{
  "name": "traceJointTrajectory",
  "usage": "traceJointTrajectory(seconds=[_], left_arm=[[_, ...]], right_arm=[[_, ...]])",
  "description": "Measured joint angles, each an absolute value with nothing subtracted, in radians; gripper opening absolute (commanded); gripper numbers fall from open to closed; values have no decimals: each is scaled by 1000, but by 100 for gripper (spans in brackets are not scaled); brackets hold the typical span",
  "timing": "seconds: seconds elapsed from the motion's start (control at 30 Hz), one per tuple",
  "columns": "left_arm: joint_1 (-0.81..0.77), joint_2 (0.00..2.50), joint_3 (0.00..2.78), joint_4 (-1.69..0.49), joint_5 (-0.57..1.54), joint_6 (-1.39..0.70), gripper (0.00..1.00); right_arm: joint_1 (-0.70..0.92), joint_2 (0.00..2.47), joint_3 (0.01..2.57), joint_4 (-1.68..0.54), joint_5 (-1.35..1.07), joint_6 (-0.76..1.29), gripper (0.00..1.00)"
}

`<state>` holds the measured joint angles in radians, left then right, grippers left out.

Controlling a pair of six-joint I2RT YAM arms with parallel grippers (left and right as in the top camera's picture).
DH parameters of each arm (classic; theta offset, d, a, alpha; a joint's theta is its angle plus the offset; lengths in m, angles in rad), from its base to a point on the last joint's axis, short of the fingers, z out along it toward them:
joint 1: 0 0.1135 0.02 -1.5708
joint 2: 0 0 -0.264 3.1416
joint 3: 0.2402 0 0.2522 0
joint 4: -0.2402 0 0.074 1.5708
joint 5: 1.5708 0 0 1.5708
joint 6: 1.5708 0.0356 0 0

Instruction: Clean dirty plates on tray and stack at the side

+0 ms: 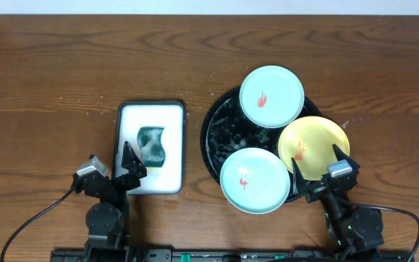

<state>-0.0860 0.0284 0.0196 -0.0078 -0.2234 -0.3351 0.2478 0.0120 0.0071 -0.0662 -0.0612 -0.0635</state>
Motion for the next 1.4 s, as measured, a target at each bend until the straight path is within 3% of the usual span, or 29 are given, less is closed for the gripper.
traceJointTrajectory(seconds=[0.43, 0.77, 1.0, 1.23, 1.4], left_arm=[[-86, 28, 20, -8, -215, -335, 96], [-86, 40, 38, 36, -61, -336, 96], [-86, 286, 434, -249, -2, -335, 96], [-86, 727, 944, -650, 39, -329, 96], [-86, 989, 1108, -830, 51, -323, 96]], right_arm=[[248, 12, 7, -62, -65, -64, 99], [248, 14, 57, -90, -154, -71, 99], [245, 196, 453, -295, -181, -124, 99], [245, 624, 904, -698, -244, -110, 99], [245, 930, 1166, -948, -283, -106, 99]])
